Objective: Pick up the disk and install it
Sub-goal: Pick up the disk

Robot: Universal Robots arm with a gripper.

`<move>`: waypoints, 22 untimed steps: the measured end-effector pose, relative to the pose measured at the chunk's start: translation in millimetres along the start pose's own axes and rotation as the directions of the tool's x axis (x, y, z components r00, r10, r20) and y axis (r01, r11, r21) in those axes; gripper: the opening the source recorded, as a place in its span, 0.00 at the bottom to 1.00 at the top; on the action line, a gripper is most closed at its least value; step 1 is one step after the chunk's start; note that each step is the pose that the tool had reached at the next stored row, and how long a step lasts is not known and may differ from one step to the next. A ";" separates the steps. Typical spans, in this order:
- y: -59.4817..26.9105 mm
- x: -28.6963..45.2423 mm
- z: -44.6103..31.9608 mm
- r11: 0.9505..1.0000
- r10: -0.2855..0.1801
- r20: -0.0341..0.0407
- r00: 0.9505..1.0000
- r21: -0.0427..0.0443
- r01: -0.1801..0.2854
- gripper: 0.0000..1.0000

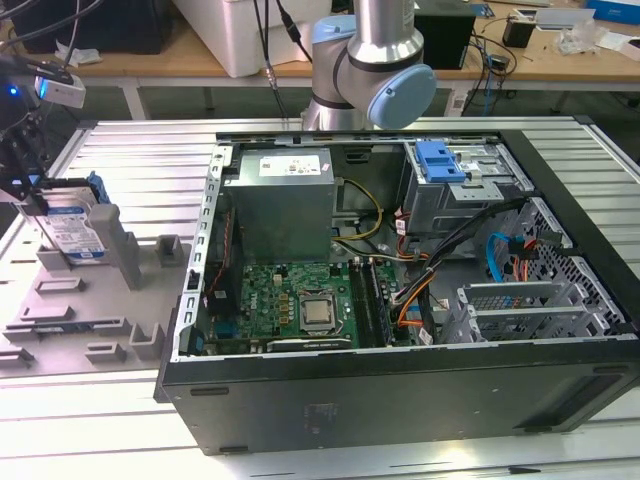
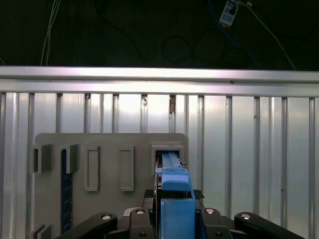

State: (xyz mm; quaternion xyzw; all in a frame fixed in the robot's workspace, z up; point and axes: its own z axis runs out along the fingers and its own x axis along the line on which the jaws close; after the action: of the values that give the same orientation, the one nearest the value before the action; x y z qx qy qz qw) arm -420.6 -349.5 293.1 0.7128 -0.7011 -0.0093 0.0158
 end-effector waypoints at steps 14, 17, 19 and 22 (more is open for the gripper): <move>0.0 0.0 0.0 1.000 0.000 -0.003 1.000 0.000 0.000 0.37; 0.0 0.0 0.0 1.000 0.000 -0.003 1.000 0.000 0.000 0.37; 0.0 0.0 -0.8 1.000 0.000 -0.003 1.000 0.000 0.000 0.37; 0.1 0.0 -3.2 1.000 0.000 -0.003 1.000 0.000 0.000 0.37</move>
State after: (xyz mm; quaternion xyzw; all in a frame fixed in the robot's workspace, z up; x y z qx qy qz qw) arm -420.6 -349.5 296.3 0.7128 -0.7011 -0.0083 0.0168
